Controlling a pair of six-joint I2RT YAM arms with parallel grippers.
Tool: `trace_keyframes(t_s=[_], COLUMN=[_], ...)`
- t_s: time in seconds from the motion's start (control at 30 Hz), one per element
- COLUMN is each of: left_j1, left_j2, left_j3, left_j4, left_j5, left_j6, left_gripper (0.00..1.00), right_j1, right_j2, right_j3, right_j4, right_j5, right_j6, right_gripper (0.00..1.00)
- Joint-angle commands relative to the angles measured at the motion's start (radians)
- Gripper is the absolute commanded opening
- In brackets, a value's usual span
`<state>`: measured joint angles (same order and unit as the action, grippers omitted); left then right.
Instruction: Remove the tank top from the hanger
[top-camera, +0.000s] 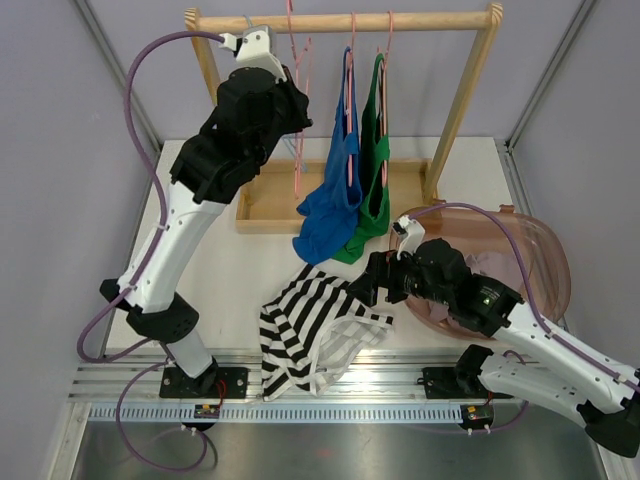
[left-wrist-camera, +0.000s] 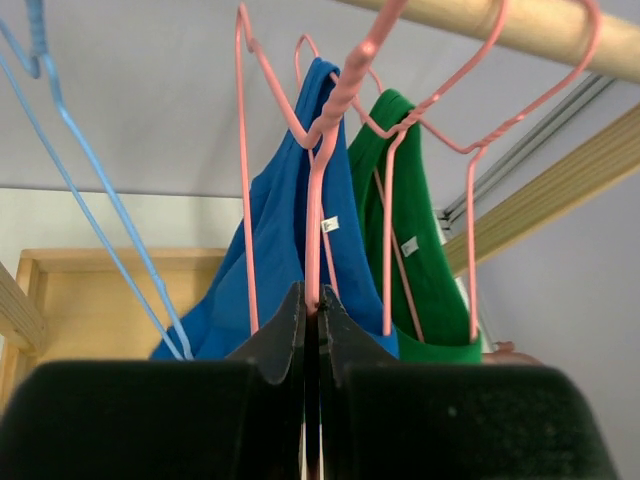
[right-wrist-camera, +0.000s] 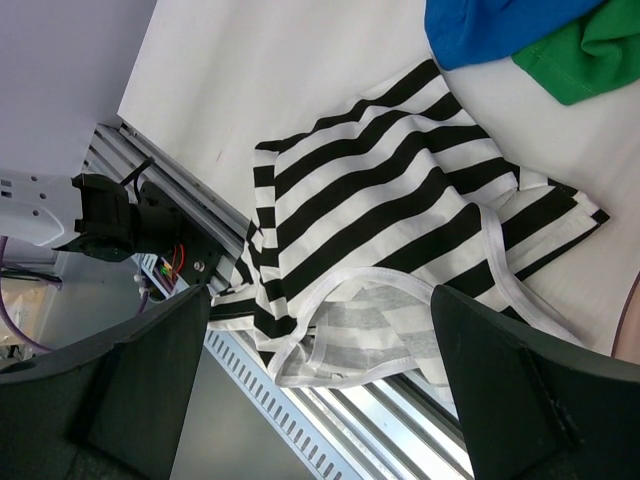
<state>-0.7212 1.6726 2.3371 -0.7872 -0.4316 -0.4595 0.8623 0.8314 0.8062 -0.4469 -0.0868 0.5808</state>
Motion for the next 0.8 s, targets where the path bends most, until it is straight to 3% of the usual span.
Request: trace_keyframes(t_s=[0.0, 0.13, 0.27, 0.63, 0.67, 0.77], left_j1=[0.041, 0.103, 0.129, 0.160, 0.166, 0.167], left_j2=[0.031, 0.103, 0.144, 0.044, 0.038, 0.016], left_j3=[0.028, 0.051, 0.058, -0.114, -0.116, -0.108], left_j4=[0.118, 0.143, 0.097, 0.074, 0.069, 0.042], left_j5=[-0.018, 0.066, 0.036, 0.008, 0.016, 0.037], left_j6=[0.048, 0.027, -0.007, 0.001, 0.002, 0.012], left_gripper=[0.00, 0.00, 0.00, 0.00, 0.02, 0.21], right_j1=[0.007, 0.007, 0.006, 0.007, 0.007, 0.032], right_j2=[-0.023, -0.025, -0.025, 0.054, 0.067, 0.132], right_j3=[-0.018, -0.053, -0.071, -0.067, -0.064, -0.041], right_j4=[0.008, 0.040, 0.047, 0.105, 0.109, 0.096], right_j5=[0.012, -0.021, -0.024, -0.079, -0.073, -0.026], right_j6=[0.005, 0.025, 0.025, 0.005, 0.007, 0.004], right_gripper=[1.00, 0.99, 0.99, 1.00, 0.99, 1.00])
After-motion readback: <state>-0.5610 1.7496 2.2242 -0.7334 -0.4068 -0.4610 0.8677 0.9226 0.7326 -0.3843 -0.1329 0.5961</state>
